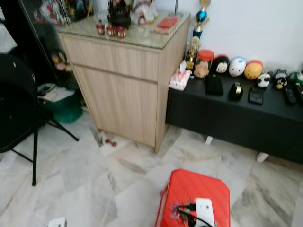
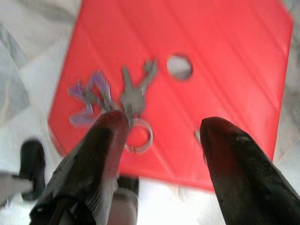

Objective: Hang keys on a hook

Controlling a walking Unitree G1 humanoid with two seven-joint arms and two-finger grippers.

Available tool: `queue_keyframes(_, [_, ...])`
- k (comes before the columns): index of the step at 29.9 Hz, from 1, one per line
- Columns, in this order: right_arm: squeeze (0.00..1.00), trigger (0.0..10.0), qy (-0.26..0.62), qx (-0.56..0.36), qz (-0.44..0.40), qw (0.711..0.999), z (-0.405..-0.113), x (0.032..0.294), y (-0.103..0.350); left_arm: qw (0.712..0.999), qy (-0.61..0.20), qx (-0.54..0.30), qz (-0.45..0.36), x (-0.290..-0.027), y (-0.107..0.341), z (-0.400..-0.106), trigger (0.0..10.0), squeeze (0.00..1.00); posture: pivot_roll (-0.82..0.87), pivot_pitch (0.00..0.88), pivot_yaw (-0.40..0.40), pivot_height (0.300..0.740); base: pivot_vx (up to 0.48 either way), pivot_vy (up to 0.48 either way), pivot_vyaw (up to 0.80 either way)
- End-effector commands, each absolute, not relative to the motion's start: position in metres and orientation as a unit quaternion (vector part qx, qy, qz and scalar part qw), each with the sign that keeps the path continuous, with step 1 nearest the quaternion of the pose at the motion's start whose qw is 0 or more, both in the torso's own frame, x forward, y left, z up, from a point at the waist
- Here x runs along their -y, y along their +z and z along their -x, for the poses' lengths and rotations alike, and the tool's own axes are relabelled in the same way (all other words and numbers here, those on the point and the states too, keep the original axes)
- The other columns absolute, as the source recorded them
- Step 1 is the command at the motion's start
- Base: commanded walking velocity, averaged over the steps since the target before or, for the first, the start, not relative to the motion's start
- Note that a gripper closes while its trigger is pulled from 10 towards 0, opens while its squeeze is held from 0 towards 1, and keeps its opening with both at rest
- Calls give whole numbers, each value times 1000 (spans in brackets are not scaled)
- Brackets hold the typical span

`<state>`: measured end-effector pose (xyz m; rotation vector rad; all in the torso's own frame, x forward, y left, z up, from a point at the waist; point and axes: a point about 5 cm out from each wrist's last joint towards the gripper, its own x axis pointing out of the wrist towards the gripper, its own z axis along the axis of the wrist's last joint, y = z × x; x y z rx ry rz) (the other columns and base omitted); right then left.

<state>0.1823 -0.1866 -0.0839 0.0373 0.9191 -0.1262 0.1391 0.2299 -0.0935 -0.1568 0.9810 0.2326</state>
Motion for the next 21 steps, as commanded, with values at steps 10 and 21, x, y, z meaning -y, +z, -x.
queue_keyframes(10, [0, 10000, -69, -241, -39, 967, -252, 192, -31, 872, 114, -471, 66, -231, -94, -136, 10000, 0, 26, 0, -47, 740, 0, 0, 0])
queue_keyframes(21, [0, 10000, 3, -122, -15, 992, -264, 176, -5, 878, 117, -459, 67, -229, -93, -138, 10000, 0, 27, 0, -57, 740, 0, 0, 0])
